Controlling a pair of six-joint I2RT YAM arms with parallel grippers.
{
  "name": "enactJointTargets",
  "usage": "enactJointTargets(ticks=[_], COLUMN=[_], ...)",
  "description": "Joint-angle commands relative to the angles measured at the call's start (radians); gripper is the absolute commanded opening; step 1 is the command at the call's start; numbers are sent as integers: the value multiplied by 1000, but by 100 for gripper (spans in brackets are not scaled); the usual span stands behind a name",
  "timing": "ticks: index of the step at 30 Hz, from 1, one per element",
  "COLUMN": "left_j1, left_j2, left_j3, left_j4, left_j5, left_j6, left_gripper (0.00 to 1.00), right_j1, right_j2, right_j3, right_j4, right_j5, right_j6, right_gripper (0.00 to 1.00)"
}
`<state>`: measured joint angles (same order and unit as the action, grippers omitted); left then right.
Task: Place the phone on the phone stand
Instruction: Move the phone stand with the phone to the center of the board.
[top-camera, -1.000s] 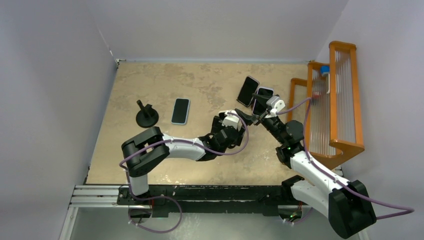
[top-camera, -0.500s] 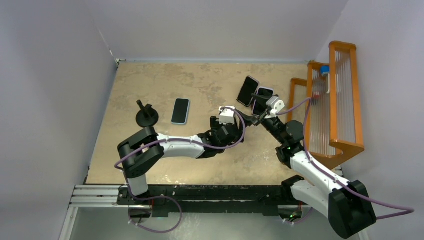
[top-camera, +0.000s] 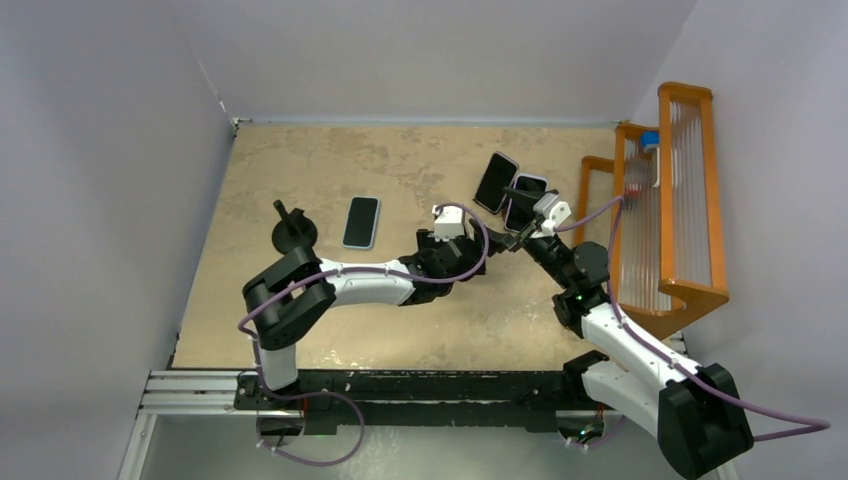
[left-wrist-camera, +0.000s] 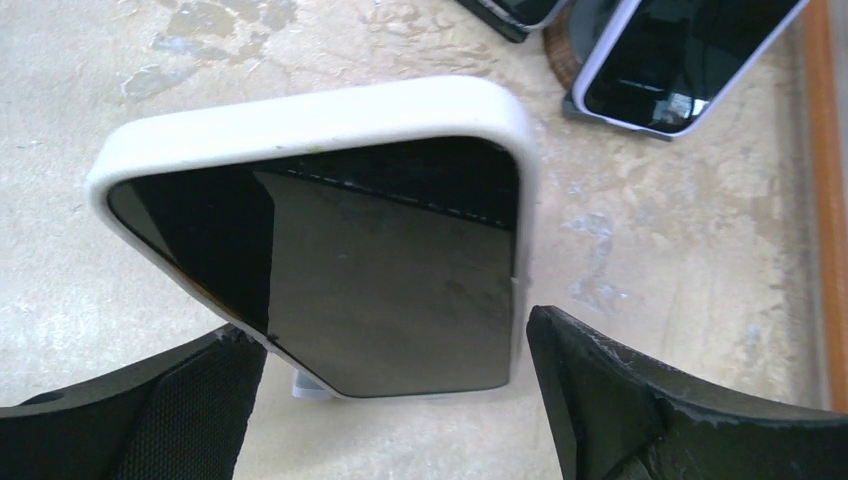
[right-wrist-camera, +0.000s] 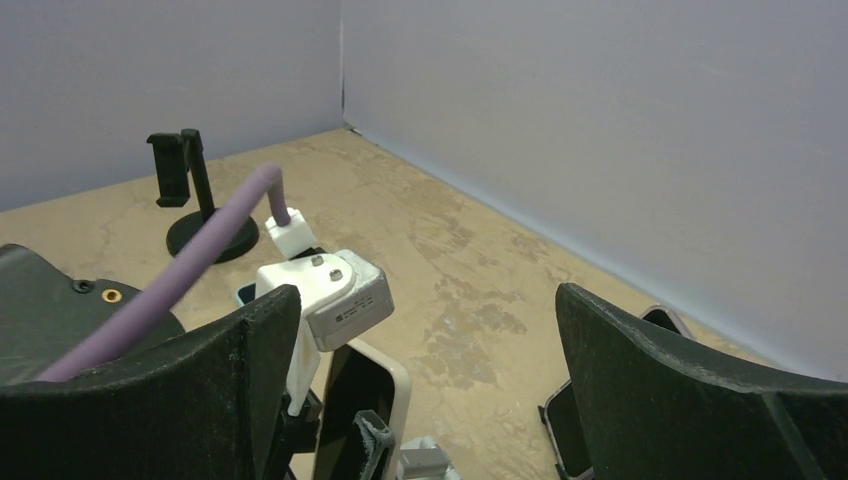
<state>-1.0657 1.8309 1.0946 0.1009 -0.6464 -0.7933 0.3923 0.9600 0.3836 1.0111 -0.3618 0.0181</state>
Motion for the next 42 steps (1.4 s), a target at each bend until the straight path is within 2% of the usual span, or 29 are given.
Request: enactJointTargets(ticks=[1, 8, 14, 28, 36, 42], left_j1=[17, 19, 18, 16, 19, 38], left_j2=[19, 9, -19, -88, -77, -85], left_j3=[41, 29, 17, 33, 13, -31], left_j4=[-20, 6, 58, 80, 209, 258], left_j5=[-2, -16, -8, 23, 45, 101], left_j6=[-15, 34, 122, 223, 412, 473], left_gripper=[95, 70, 58, 60, 63, 68], right_j1=[3, 3, 4, 3, 4, 4], right_j2=[-16, -11, -6, -2, -7, -3], right_j3=[-2, -2, -2, -2, -3, -2], right_j4=[41, 44, 46, 46, 42, 41], right_j5=[-24, -27, -27, -31, -32, -35], right_j6=[-14, -15, -14, -14, -15, -14], right_gripper=[99, 99, 99, 99, 99, 99])
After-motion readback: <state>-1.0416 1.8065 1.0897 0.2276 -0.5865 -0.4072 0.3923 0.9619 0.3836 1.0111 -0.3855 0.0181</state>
